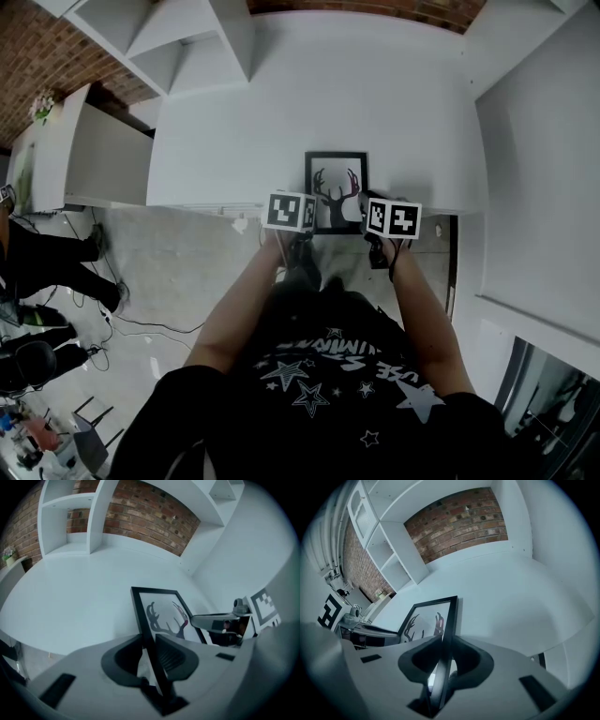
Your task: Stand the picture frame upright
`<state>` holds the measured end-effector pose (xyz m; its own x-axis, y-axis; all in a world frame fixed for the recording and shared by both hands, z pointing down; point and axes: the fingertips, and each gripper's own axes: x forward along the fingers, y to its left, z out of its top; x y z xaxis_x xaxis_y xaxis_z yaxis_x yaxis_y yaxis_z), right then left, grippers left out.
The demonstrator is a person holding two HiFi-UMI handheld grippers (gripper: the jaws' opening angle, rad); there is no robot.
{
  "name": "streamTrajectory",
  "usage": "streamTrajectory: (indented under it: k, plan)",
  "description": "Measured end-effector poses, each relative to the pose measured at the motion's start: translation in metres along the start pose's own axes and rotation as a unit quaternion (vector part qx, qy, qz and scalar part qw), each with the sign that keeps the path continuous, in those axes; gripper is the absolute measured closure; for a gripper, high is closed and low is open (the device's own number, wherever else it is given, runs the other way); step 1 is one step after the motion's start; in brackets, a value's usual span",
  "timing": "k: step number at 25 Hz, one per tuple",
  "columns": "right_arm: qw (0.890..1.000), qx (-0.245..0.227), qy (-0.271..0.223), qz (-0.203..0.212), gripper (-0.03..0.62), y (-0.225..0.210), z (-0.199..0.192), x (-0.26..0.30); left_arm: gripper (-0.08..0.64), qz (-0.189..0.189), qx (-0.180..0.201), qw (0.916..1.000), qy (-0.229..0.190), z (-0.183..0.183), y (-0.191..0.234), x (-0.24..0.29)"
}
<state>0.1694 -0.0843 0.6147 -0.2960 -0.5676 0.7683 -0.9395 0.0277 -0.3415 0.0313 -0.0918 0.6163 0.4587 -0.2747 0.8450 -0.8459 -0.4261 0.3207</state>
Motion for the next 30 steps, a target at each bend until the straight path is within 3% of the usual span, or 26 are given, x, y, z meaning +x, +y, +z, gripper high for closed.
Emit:
streamTrajectory:
  k: [10, 18, 23, 30]
  plan:
    - [1.0, 0.001, -0.021, 0.007, 0.512, 0.0, 0.004, -0.014, 0.465, -0.001, -0.006, 0.9999, -0.015, 0.001, -0.01, -0.011]
    - [0.996, -0.022, -0.086, 0.022, 0.512, 0.012, 0.026, -0.042, 0.466, 0.012, -0.007, 0.996, -0.088, 0.015, -0.022, -0.042]
    - [0.988, -0.049, -0.144, 0.042, 0.512, 0.026, 0.047, -0.064, 0.468, 0.026, -0.003, 0.9867, -0.161, 0.029, -0.029, -0.069]
    - [0.969, -0.093, -0.215, 0.072, 0.512, 0.057, 0.072, -0.094, 0.472, 0.044, -0.008, 0.9658, -0.256, 0.043, -0.031, -0.116]
